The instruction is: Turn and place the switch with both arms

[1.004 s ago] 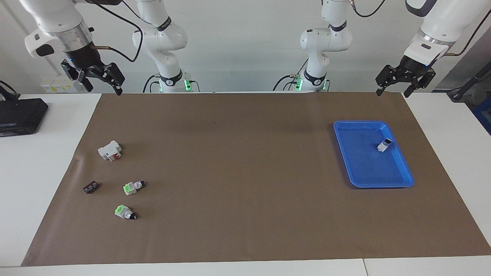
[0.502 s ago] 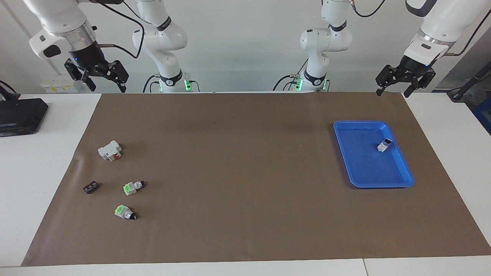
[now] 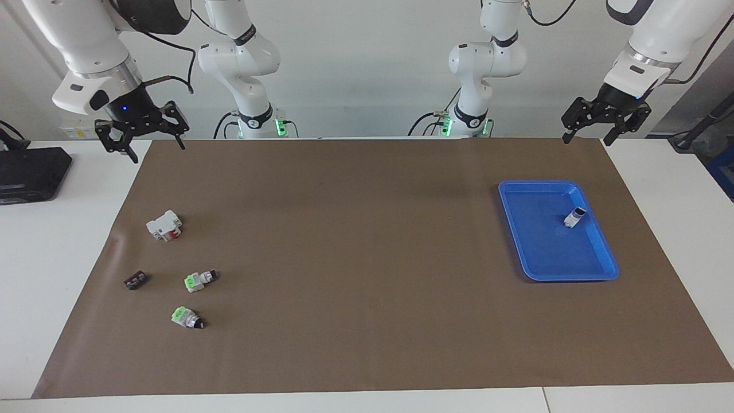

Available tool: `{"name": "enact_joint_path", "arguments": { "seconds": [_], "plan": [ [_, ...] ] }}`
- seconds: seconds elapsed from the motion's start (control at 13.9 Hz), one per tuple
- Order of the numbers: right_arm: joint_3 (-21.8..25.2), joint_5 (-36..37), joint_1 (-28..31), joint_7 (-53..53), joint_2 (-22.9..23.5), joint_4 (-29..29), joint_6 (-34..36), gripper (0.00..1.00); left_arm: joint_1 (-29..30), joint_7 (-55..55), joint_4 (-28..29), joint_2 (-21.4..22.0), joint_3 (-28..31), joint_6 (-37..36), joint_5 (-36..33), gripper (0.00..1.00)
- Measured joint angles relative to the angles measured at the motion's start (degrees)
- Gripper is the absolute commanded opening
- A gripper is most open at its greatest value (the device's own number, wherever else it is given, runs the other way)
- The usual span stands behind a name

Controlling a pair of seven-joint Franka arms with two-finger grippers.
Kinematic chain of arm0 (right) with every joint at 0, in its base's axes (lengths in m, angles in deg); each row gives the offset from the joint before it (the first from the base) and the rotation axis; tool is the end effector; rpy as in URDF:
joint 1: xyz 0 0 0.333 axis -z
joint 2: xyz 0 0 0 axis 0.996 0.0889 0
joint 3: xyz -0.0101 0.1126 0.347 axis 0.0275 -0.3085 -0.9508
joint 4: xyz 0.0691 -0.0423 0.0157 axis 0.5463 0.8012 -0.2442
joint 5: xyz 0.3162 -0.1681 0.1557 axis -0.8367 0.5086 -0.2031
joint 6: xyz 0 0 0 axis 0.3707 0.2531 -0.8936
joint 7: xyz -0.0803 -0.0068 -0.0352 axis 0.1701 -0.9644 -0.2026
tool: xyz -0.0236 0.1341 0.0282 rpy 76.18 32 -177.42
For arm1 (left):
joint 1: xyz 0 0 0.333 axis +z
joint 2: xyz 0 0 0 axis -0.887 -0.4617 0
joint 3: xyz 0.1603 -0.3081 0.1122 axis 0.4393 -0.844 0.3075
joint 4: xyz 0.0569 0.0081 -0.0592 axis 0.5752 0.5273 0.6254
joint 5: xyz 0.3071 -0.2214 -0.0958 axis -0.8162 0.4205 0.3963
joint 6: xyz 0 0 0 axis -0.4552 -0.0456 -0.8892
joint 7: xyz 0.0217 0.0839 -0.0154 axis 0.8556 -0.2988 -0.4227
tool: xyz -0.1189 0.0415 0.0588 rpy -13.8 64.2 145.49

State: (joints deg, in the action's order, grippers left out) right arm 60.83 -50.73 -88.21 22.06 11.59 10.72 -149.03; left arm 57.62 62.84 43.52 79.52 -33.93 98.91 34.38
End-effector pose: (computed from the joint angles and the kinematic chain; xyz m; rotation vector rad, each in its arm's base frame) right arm 0.5166 -0.0560 0.6269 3.0607 0.6863 0.0473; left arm 0.5078 0.0206 0.6524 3.0917 -0.1945 0.0489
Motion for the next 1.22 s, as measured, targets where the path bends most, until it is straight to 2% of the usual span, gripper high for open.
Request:
{"name": "enact_joint_path", "arguments": {
  "seconds": [0.36, 0.57, 1.0, 1.22],
  "plan": [
    [-0.02, -0.01, 0.00, -0.51, -0.64, 0.38, -0.24, 1.00, 0.00, 0.00, 0.00, 0.00, 0.00, 0.00, 0.00, 1.00],
    [-0.02, -0.04, 0.00, -5.96, -0.70, 0.41, -0.24, 1.00, 0.00, 0.00, 0.00, 0.00, 0.00, 0.00, 0.00, 1.00],
    [-0.44, -0.17, -1.57, -44.54, -0.68, 1.58, -3.59, 1.00, 0.00, 0.00, 0.00, 0.00, 0.00, 0.00, 0.00, 1.00],
    [-0.45, -1.06, -1.59, -59.99, -0.53, 4.98, -9.34, 1.00, 0.00, 0.00, 0.00, 0.00, 0.00, 0.00, 0.00, 1.00]
  ]
}}
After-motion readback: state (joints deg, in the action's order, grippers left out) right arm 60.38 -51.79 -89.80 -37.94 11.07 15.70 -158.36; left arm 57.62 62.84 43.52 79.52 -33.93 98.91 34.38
